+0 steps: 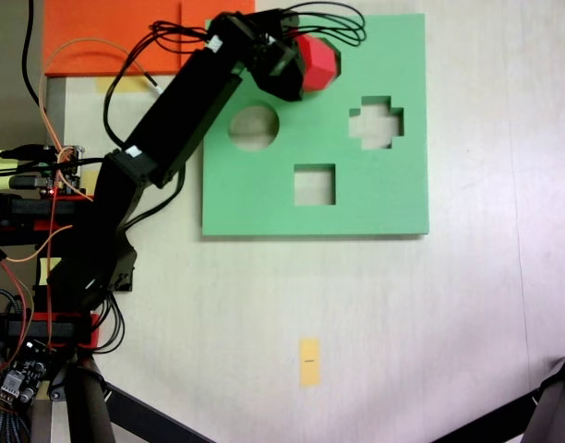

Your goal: Put the octagonal pillar block into the corresponding hole

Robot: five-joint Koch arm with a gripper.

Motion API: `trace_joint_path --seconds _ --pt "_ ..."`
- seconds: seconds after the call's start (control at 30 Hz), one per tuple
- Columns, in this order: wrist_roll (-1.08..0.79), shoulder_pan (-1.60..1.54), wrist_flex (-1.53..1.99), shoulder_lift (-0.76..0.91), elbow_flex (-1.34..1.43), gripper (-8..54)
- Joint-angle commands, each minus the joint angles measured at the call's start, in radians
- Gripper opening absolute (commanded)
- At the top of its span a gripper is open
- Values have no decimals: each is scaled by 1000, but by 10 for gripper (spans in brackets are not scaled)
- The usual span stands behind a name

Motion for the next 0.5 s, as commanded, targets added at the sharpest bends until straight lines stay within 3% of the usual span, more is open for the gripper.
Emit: trace_joint_path --seconds 0.0,0.47 --pt "25 -18 -71 20 -71 183" --pt "51 -23 -84 -18 -87 185"
